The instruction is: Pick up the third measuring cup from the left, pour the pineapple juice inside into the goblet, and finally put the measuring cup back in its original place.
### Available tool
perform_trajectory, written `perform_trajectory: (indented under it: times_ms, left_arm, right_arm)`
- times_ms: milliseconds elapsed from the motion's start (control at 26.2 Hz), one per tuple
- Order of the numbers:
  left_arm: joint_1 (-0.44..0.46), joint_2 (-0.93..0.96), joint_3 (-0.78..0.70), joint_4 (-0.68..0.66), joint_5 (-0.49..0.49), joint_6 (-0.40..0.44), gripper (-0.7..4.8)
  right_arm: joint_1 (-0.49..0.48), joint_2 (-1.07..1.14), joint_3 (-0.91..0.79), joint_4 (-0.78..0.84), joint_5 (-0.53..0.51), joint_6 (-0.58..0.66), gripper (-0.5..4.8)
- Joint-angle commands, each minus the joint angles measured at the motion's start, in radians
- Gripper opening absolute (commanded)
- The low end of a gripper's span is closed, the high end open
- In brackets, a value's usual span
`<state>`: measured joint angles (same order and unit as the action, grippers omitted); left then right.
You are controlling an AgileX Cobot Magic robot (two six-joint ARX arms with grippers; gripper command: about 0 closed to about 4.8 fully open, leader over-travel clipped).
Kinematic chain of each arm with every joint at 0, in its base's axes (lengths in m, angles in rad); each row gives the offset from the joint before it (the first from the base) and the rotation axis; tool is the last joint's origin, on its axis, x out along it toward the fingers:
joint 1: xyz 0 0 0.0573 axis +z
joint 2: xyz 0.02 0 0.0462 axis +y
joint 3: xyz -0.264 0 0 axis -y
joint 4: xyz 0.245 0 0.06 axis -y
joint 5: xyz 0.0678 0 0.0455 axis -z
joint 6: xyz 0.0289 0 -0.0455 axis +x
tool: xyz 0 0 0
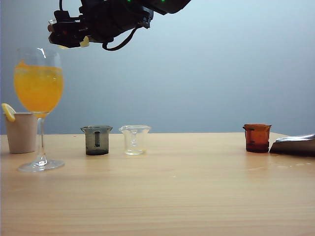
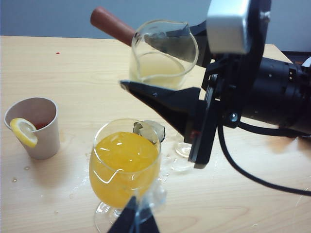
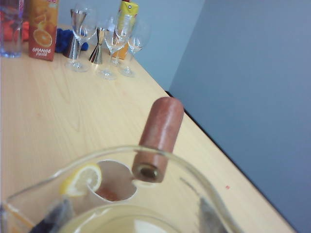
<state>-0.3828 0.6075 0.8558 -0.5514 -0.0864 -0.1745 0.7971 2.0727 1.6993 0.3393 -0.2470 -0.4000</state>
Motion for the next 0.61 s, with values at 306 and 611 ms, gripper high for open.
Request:
perform_trajectory:
  times_ms: [306,611]
  left_arm:
    - [0.000,-0.002,0.005,0.006,0.000,-0.046,-0.05]
    - [0.000,-0.002,0.005,0.005,0.000,-0.046,-0.05]
  right_arm:
    - [0.020,0.000,0.007,0.035,-0.022,-0.269,-0.01]
    - [0.021,0.004,0.007,0.040,-0.021,-0.399,-0.01]
